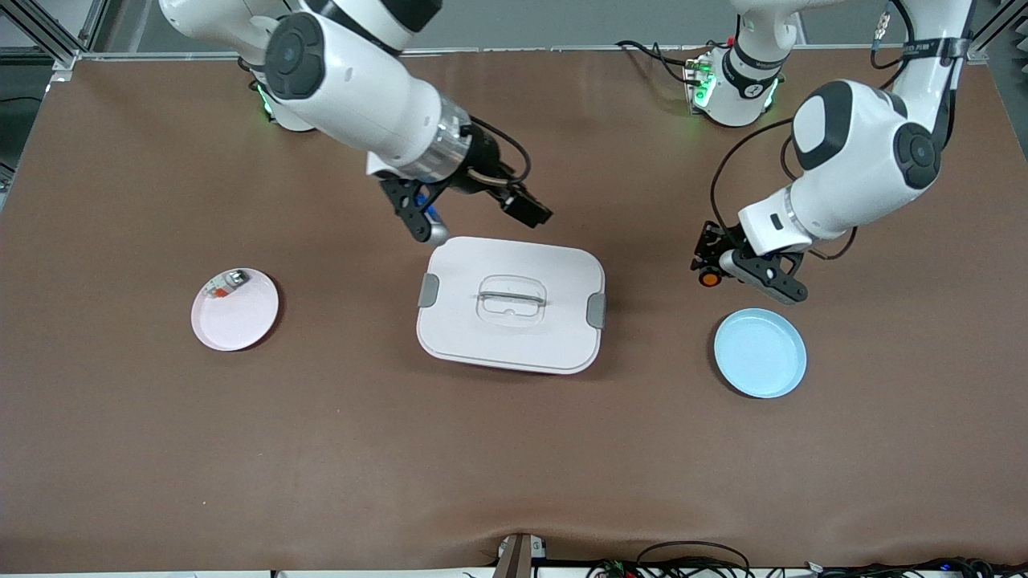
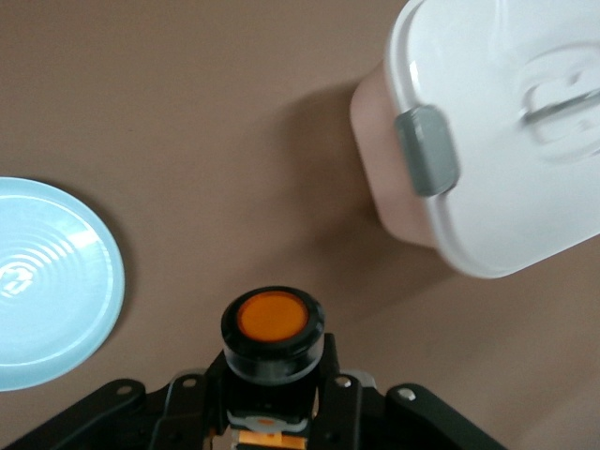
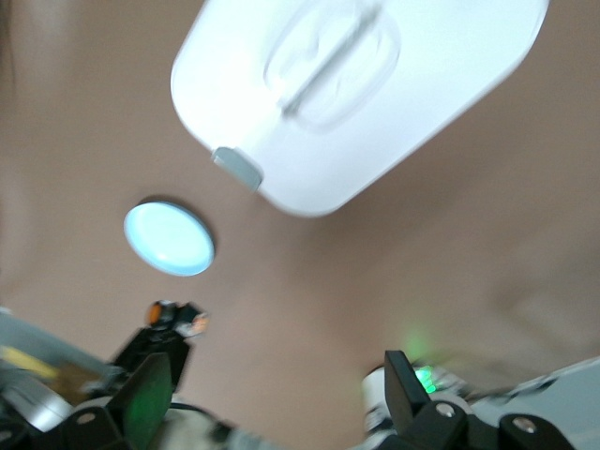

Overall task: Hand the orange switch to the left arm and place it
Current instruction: 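Lower the switch onto the blue plate while the right gripper retracts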

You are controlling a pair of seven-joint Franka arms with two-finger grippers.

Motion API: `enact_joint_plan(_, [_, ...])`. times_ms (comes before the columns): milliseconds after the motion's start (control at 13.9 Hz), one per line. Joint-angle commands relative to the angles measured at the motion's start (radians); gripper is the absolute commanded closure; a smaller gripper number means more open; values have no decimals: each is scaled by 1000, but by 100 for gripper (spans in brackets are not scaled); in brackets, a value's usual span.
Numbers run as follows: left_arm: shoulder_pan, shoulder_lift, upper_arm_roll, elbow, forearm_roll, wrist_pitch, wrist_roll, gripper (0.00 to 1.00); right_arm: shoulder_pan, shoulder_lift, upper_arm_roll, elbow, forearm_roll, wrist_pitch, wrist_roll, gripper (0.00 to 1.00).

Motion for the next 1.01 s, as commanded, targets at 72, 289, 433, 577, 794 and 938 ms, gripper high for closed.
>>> enact_joint_plan(72, [57, 100, -7, 60, 197, 0, 148, 100, -70, -92, 11, -59, -140, -129, -218, 0])
enact_joint_plan(289, [88, 192, -7, 102, 378, 16, 239, 100, -116, -138, 11, -86, -226, -195, -341, 0])
enact_joint_plan(433, [102, 253, -7, 123, 507, 48, 285, 100, -125, -184, 11, -141, -294, -204, -442, 0])
enact_joint_plan(577, [117, 309, -7, 123, 579, 112, 338, 100, -171, -221, 13, -189, -314, -203, -551, 0])
enact_joint_plan(794, [143, 382, -7, 123, 708, 193, 401, 100, -267, -258, 17, -238, -320, -204, -724, 0])
enact_joint_plan(938, [152, 413, -7, 123, 754, 223, 447, 100, -344, -290, 20, -284, -332, -203, -845, 0])
